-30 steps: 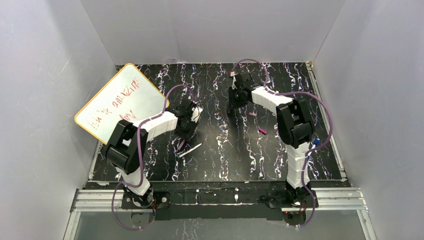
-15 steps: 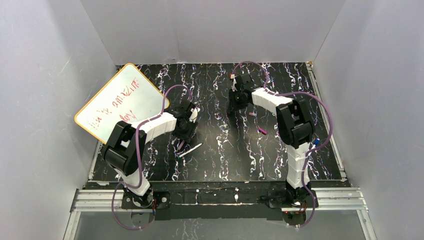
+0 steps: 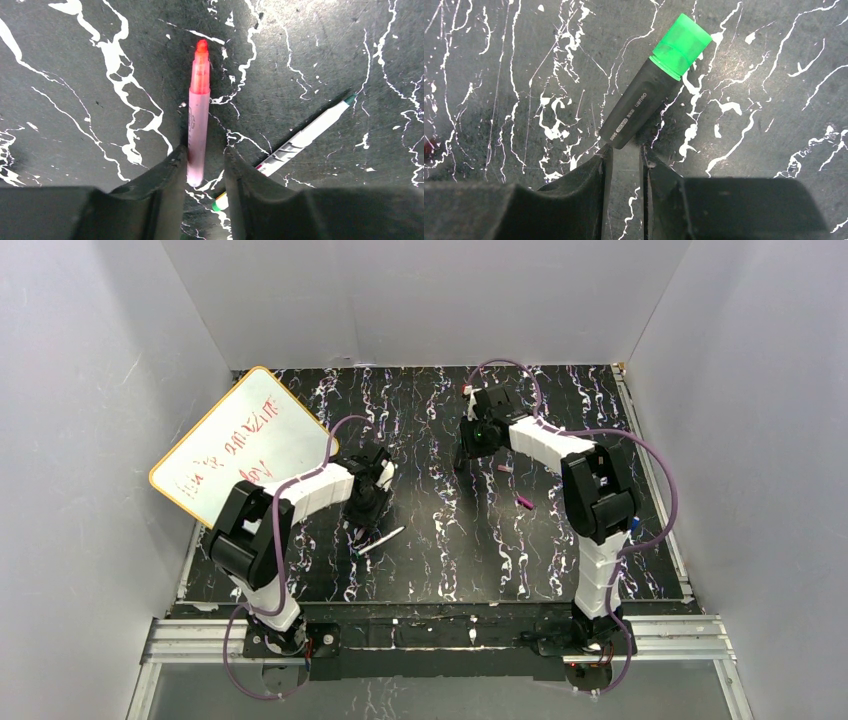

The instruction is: Insert the pens into the pen caps

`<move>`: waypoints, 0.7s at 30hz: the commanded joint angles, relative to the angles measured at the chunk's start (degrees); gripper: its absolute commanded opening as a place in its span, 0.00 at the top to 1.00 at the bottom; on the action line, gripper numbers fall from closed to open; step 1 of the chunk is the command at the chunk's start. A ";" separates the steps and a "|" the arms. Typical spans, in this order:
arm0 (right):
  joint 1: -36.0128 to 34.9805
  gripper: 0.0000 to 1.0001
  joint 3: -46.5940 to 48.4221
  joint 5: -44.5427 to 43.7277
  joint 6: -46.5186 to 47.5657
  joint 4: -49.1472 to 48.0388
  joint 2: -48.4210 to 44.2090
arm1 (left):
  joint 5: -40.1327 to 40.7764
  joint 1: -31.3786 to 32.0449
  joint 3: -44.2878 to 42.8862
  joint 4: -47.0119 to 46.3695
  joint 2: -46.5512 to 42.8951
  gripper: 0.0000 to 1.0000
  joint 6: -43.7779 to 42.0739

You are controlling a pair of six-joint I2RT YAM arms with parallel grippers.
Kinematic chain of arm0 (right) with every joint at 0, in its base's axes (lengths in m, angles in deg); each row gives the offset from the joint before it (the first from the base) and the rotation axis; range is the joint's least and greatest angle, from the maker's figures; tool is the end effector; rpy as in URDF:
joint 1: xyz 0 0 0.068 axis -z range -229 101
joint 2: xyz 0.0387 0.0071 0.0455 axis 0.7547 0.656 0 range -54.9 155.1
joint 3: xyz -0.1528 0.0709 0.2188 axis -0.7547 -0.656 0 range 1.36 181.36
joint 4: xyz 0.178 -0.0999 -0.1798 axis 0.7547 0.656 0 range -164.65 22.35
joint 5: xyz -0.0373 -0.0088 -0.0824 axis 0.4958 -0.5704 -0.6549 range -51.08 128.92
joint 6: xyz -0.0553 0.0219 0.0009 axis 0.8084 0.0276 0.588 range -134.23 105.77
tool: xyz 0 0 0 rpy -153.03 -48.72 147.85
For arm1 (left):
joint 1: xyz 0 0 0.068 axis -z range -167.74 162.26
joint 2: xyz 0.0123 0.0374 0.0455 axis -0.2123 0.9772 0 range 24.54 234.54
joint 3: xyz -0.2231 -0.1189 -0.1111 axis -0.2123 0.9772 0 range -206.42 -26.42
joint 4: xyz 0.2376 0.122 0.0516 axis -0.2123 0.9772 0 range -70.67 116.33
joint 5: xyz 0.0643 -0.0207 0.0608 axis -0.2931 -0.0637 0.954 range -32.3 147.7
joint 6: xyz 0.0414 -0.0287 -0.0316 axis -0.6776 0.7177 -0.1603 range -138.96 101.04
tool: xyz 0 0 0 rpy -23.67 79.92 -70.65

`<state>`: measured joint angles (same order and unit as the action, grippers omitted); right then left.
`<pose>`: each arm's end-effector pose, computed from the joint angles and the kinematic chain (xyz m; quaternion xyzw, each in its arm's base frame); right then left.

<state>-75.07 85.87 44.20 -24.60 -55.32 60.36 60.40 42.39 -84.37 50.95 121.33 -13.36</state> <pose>0.4118 0.2058 0.1858 -0.1438 0.9280 0.1477 0.3104 0.2848 -0.1629 0.1544 0.2054 0.9636 -0.0300 0.1686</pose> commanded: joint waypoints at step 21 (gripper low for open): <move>0.28 0.56 -20.85 20.62 -7.19 -33.21 -20.40 | -7.04 0.16 -5.09 -5.15 -3.49 1.00 -2.49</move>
<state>-74.93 72.08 52.04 -26.13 -68.21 48.12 57.86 42.39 -88.00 52.09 123.14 -14.95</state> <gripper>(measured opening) 0.375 0.062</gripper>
